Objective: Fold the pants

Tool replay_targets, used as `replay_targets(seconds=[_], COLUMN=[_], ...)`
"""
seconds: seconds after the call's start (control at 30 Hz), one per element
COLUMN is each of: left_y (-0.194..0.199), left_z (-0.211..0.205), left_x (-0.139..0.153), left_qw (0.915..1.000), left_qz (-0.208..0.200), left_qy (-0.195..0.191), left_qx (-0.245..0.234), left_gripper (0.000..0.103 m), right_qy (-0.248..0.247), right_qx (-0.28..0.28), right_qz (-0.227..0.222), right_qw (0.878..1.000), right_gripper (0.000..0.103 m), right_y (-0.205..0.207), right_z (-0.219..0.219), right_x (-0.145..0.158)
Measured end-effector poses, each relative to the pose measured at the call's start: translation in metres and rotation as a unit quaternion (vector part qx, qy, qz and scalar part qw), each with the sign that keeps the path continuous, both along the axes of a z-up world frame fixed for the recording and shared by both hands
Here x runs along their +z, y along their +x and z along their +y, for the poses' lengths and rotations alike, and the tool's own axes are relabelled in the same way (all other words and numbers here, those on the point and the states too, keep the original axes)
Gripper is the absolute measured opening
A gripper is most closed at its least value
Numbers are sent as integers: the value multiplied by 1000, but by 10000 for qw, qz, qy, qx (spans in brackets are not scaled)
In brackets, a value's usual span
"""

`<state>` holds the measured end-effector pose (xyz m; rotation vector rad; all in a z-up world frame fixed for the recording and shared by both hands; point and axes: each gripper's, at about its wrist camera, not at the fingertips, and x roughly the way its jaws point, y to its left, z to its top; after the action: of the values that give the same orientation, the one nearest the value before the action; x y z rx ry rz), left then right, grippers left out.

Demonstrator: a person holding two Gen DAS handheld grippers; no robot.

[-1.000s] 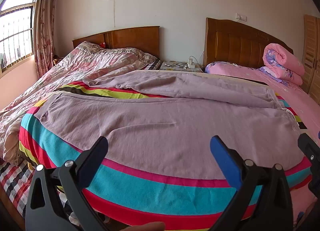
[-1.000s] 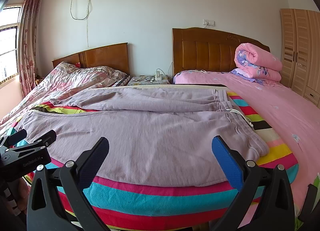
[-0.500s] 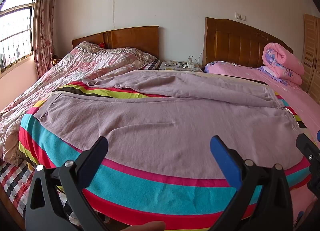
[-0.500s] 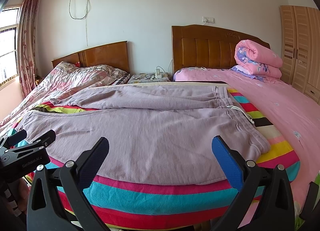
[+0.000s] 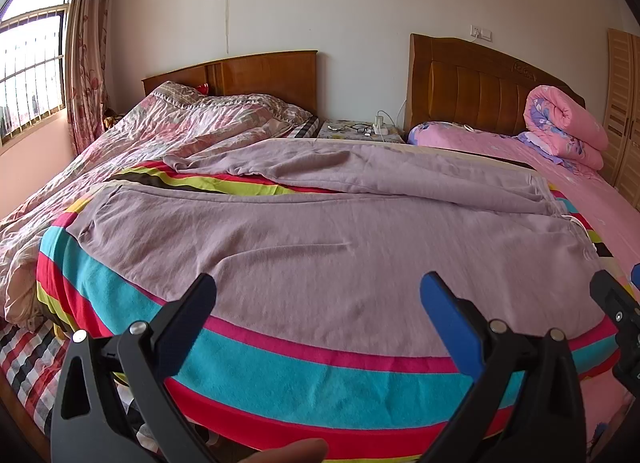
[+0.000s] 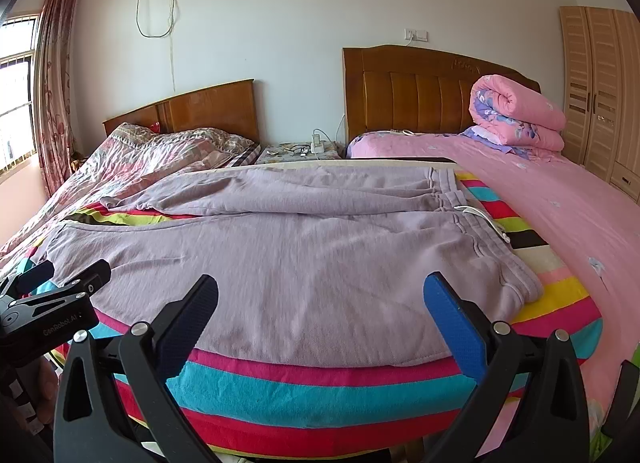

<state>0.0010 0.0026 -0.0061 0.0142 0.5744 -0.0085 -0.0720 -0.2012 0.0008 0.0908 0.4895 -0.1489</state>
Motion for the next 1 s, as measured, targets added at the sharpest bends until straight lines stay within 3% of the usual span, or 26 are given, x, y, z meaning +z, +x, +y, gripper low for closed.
replay_targets(seconds=[1.0], left_y=[-2], left_z=[-3], left_x=[-4], left_qw=[10000], left_qz=[33], left_qy=[-12], left_qx=[-12], left_gripper=[102], right_qy=[111], right_qx=[-2], right_qz=[101], right_qw=[9999], right_gripper=[99], right_y=[0], right_z=[-3], right_x=[-2])
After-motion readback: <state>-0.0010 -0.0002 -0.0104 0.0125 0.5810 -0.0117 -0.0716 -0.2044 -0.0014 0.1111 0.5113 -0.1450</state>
